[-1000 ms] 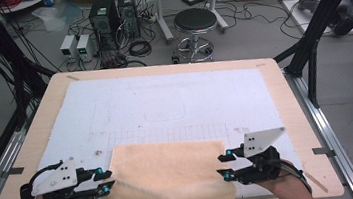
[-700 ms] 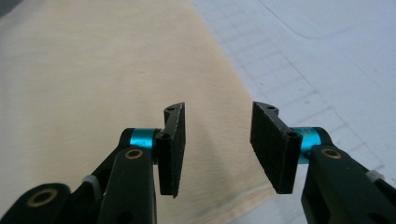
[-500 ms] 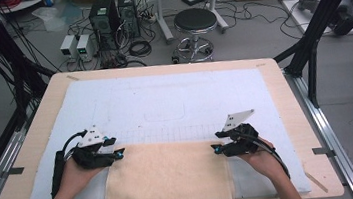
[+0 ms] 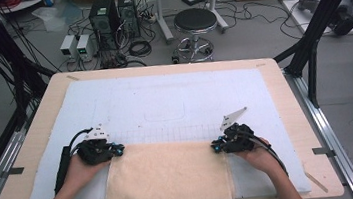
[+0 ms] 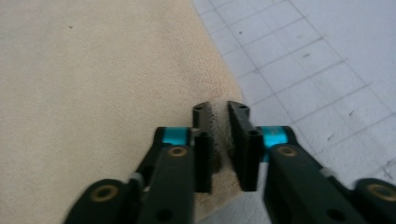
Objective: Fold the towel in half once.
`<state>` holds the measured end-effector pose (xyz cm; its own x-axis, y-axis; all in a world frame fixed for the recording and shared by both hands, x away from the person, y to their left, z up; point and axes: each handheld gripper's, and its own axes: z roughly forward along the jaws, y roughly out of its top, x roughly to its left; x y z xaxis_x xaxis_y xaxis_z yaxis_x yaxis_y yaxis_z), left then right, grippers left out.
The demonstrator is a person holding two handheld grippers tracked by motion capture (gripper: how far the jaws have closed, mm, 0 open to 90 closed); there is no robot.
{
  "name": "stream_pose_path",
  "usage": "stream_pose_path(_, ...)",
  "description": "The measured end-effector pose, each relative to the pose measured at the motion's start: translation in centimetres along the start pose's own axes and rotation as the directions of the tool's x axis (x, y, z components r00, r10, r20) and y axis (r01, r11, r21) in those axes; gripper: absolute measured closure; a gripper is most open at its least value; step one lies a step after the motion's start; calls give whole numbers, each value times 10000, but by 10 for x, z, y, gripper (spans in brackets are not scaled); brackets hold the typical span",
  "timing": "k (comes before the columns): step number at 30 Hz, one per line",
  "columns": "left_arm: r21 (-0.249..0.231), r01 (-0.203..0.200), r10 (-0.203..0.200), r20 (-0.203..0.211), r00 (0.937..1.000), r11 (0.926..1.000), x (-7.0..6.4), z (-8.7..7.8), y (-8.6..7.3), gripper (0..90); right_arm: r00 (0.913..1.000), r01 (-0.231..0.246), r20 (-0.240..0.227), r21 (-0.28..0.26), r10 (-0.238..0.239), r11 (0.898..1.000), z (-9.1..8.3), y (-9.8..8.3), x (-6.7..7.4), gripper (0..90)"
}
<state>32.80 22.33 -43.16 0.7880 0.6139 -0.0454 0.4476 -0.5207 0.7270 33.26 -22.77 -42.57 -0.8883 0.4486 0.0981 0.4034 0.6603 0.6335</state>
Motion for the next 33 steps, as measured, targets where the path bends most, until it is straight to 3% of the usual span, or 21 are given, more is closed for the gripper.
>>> stream_pose_path(2, -170, 19, -25, -350, 9994, 9999, 3, -1, 4, 857, 9996, 44, 285, -55, -43, 10000, -2, 4, 0, 849)
stream_pose_path(6, -1075, 905, -993, -800, 9918, 9901, 25, 1, 23, 859, 9952, -6, 975, -723, 76, 9974, -9, 20, -15, 853)
stream_pose_path(12, -1596, 1149, -1431, -1778, 9736, 9805, 63, 15, 74, 859, 9835, -382, 1727, -891, 532, 9953, -11, 57, -67, 853)
stream_pose_path(14, -1516, 1061, -1381, -2193, 9658, 9827, 73, 19, 92, 859, 9777, -493, 1996, -864, 658, 9950, -13, 69, -84, 853)
stream_pose_path(16, -1674, 1059, -1461, -2501, 9571, 9802, 82, 23, 107, 859, 9698, -586, 2306, -974, 798, 9935, -14, 80, -98, 853)
stream_pose_path(18, -1623, 1152, -1545, -2558, 9543, 9800, 91, 28, 115, 854, 9633, -765, 2474, -1171, 1037, 9902, -14, 88, -110, 849)
stream_pose_path(19, -1513, 1151, -1511, -2537, 9554, 9818, 94, 31, 115, 833, 9623, -747, 2501, -1353, 1070, 9880, -13, 89, -115, 815)
stream_pose_path(20, -1438, 1204, -1553, -2634, 9521, 9822, 96, 34, 114, 763, 9583, -874, 2599, -1295, 1189, 9877, -11, 90, -120, 693)
stream_pose_path(21, -1348, 1296, -1617, -2639, 9509, 9824, 98, 36, 111, 687, 9477, -1040, 2883, -1262, 1368, 9865, -9, 89, -123, 663)
stream_pose_path(23, -1039, 1501, -1710, -2367, 9564, 9832, 104, 37, 103, 637, 9530, -1268, 2593, -1271, 1564, 9838, -7, 85, -126, 596)
stream_pose_path(27, -1420, 1632, -1860, -1658, 9685, 9763, 101, 31, 87, 560, 9587, -1001, 2540, -1201, 1281, 9877, -7, 77, -114, 542)
stream_pose_path(30, -1542, 1271, -1446, -1081, 9836, 9798, 90, 26, 78, 531, 9668, -831, 2295, -1348, 1127, 9874, -8, 69, -101, 517)
stream_pose_path(33, -1730, 1104, -1248, -747, 9894, 9787, 78, 18, 72, 469, 9708, -734, 2157, -1486, 1048, 9862, -10, 60, -85, 474)
